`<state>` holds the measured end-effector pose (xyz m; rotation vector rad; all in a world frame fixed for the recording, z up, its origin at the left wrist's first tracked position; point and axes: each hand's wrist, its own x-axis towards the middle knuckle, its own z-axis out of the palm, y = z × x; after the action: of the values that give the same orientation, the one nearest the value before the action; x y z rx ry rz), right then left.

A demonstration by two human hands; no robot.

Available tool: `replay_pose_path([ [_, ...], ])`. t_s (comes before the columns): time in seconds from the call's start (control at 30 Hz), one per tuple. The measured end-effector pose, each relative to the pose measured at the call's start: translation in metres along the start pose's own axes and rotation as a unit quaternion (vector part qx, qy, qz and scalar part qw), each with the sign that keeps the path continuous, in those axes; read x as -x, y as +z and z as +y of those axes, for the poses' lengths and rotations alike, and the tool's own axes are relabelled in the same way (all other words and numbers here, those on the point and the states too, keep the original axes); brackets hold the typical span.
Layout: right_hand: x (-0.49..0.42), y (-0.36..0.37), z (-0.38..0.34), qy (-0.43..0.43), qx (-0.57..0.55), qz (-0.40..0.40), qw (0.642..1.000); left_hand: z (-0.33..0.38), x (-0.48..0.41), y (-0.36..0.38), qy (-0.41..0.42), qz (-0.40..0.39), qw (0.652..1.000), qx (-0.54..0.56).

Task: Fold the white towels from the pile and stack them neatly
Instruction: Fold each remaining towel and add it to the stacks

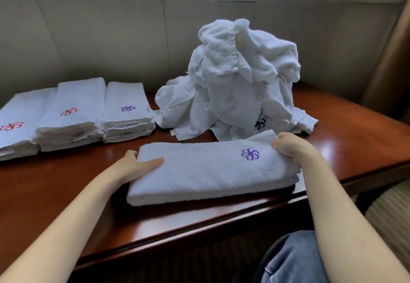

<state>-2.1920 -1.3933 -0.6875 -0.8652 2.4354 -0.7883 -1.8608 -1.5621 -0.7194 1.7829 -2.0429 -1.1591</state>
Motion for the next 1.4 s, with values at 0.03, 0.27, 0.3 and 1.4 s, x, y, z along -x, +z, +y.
replay_pose_path([
  [0.03, 0.001, 0.0, -0.002, -0.003, 0.01, 0.013, 1.0, 0.0, 0.001, 0.002, 0.003, -0.003, 1.0, 0.009],
  [0.27, 0.007, 0.003, -0.001, -0.005, 0.034, -0.043, 0.998, 0.005, 0.002, -0.003, 0.029, 0.011, 0.97, 0.241],
  [0.3, 0.007, 0.007, -0.001, -0.013, 0.053, -0.047, 0.997, 0.004, -0.001, -0.004, 0.039, 0.027, 0.971, 0.235],
  [1.4, 0.026, 0.097, -0.074, -0.272, 0.267, -0.105, 0.919, -0.051, 0.001, -0.048, -0.028, 0.189, 0.855, 0.483],
])
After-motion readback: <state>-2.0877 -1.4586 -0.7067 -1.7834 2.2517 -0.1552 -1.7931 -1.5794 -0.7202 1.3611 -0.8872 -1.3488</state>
